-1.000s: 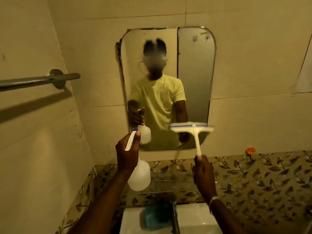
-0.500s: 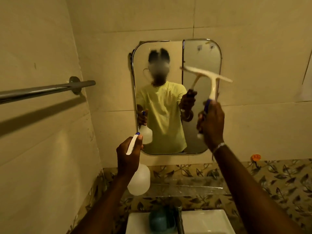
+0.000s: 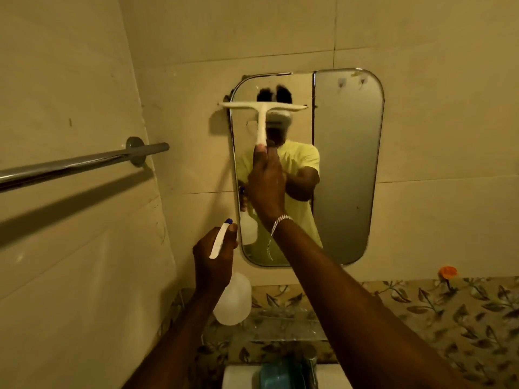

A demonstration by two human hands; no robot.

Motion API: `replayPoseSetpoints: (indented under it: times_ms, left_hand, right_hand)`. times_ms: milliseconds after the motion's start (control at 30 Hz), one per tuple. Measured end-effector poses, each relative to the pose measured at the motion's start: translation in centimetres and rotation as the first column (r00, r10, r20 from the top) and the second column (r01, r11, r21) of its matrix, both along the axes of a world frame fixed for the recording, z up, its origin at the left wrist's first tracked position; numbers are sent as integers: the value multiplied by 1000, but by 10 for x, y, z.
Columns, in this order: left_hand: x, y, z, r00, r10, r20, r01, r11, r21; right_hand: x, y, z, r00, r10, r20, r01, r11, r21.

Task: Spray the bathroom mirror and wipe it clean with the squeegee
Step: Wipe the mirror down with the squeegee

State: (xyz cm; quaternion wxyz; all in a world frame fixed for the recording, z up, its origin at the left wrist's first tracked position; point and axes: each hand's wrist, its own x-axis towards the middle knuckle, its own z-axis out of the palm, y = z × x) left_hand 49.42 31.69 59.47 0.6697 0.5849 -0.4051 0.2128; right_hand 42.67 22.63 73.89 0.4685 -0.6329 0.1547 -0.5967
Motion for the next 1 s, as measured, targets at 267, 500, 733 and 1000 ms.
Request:
replayPoseSetpoints:
  times_ms: [267, 500, 733, 1000]
  left_hand:
    - [-1, 9, -3, 1000, -19, -2, 19, 1000, -4]
    - [-2, 19, -4, 1000, -8, -9, 8, 1000, 30]
    - [-8, 17, 4, 1000, 8, 15, -8, 1000, 21]
    - [-12, 7, 0, 998, -11, 54, 9, 1000, 29]
  right_hand:
    - [-45, 1, -222, 961, 14, -276, 23, 991, 129]
    - [-106, 9, -335, 848, 52, -527, 168, 917, 361]
    - [-115, -38, -93, 984, -78, -162, 71, 996, -45]
    - [-83, -82, 56, 984, -152, -95, 135, 977, -163]
